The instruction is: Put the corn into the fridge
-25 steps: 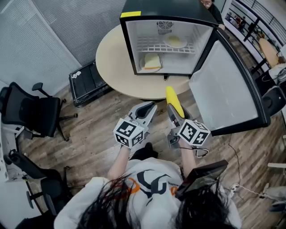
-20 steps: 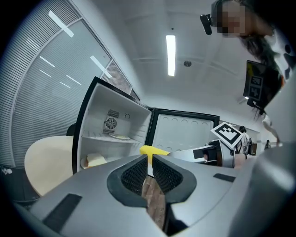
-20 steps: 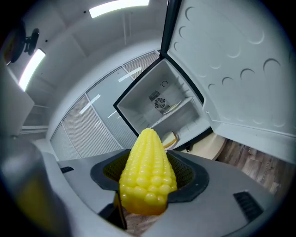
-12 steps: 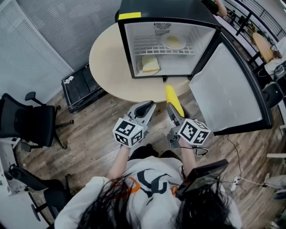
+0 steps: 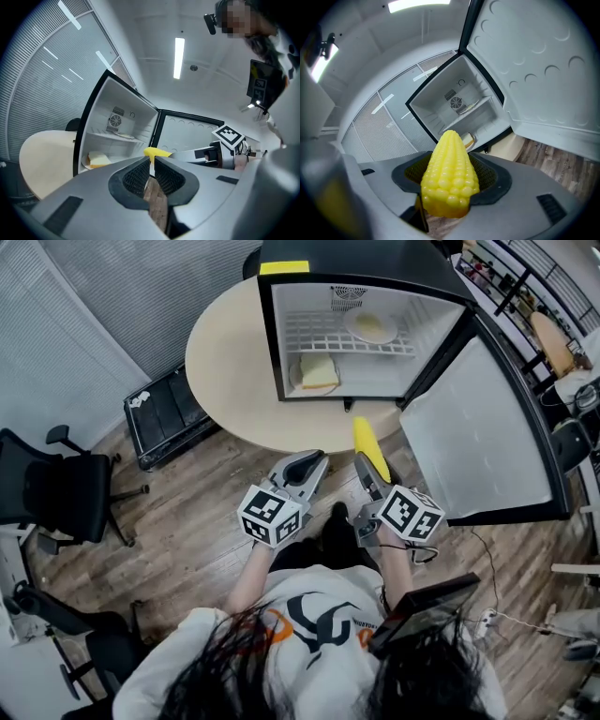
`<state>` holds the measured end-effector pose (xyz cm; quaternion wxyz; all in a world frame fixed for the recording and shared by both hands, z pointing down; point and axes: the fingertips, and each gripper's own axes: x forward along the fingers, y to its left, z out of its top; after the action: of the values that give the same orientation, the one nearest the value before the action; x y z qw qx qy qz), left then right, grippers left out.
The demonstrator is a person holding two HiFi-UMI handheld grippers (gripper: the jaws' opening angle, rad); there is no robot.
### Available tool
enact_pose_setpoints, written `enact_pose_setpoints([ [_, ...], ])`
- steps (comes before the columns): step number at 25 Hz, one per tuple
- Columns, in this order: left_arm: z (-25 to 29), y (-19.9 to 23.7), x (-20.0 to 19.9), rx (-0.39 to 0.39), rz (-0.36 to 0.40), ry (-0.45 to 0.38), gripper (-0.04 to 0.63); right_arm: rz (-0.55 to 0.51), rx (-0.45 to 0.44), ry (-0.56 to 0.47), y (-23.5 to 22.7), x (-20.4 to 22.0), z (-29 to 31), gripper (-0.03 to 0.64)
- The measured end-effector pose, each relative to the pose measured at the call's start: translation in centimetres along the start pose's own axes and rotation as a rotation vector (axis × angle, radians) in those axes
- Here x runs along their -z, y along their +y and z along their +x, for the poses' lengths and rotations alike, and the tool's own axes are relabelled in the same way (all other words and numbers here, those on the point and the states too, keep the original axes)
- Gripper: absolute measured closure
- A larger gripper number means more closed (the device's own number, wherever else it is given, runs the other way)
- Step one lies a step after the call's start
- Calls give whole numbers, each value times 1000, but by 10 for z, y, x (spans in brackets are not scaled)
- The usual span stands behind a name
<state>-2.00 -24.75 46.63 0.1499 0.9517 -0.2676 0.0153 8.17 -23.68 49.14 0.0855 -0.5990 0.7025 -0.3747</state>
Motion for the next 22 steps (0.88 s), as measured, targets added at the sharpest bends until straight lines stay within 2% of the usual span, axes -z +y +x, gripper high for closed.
enact_pose_setpoints([
  [9, 15, 15, 0, -19, 5, 20, 555, 8, -3, 10, -16, -13, 30, 364],
  [15, 39, 32, -4, -22, 10, 39, 555, -3, 25, 1, -41, -34, 61, 364],
  [22, 75, 47, -4, -2, 14, 56, 555, -35, 82, 38, -74, -39, 99, 364],
])
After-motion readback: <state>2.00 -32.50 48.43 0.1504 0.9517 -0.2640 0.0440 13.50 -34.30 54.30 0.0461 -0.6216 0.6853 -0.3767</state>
